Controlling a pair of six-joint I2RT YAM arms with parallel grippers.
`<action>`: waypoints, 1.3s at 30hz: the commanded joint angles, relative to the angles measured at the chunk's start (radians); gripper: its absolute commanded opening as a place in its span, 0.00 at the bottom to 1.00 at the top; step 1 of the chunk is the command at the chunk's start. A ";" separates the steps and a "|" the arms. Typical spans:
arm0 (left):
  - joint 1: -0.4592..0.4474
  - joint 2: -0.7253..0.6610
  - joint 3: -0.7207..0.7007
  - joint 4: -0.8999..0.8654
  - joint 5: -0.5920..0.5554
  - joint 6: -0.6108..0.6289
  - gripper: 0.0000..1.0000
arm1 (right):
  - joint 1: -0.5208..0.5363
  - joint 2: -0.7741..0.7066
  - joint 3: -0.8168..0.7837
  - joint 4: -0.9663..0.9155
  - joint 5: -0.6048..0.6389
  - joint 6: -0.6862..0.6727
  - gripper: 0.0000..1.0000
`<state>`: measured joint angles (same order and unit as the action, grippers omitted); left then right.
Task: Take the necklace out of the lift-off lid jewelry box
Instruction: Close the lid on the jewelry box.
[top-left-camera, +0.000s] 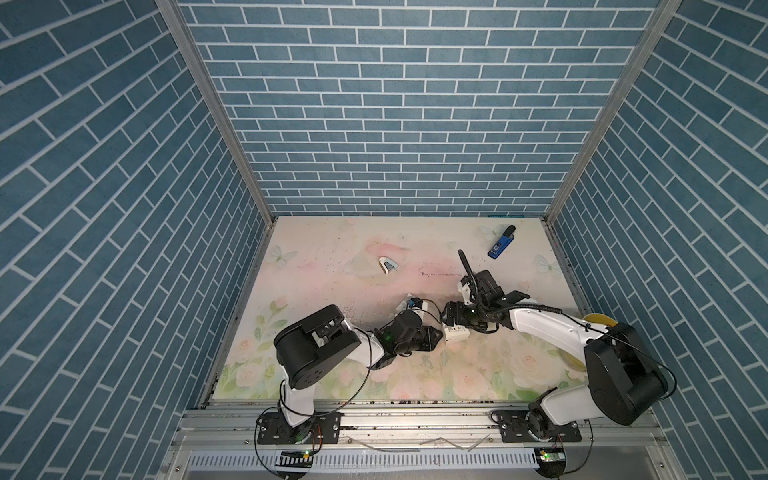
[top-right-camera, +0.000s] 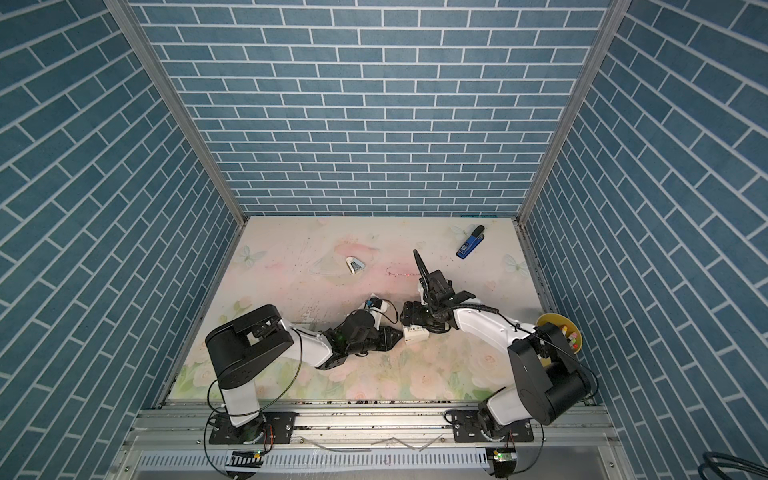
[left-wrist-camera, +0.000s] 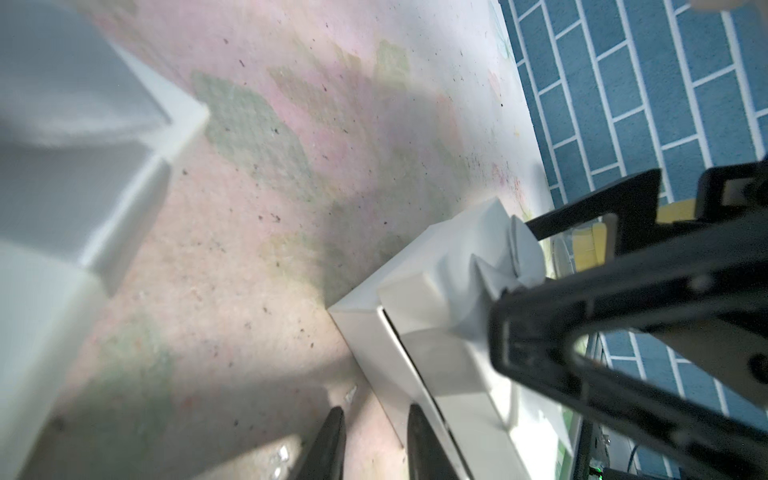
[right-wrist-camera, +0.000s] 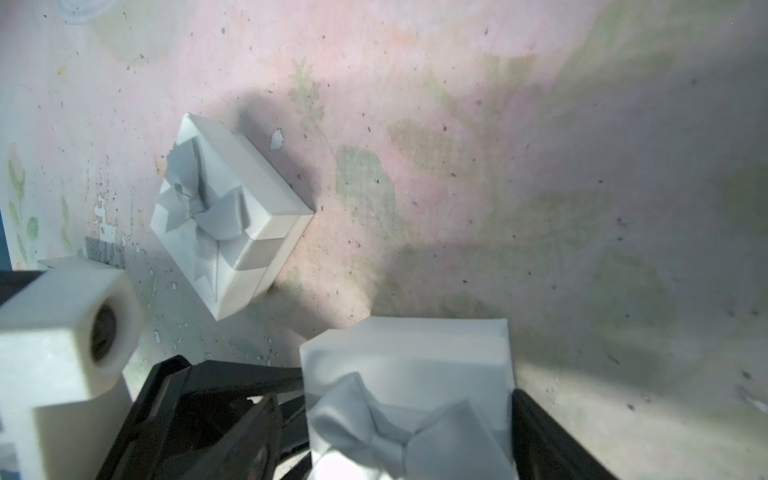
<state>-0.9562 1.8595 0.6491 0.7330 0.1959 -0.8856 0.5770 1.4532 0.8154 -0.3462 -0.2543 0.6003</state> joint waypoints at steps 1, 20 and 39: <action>0.008 -0.017 0.010 -0.038 -0.004 0.025 0.28 | 0.003 -0.004 0.029 -0.092 0.031 -0.042 0.86; 0.019 -0.037 0.010 -0.066 -0.001 0.040 0.28 | -0.090 -0.078 0.022 -0.172 -0.016 -0.063 0.86; 0.018 0.025 0.091 -0.074 0.028 0.049 0.22 | -0.155 -0.009 -0.023 -0.073 -0.164 -0.077 0.60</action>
<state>-0.9424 1.8580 0.7219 0.6636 0.2142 -0.8513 0.4232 1.4208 0.8032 -0.4526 -0.3832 0.5407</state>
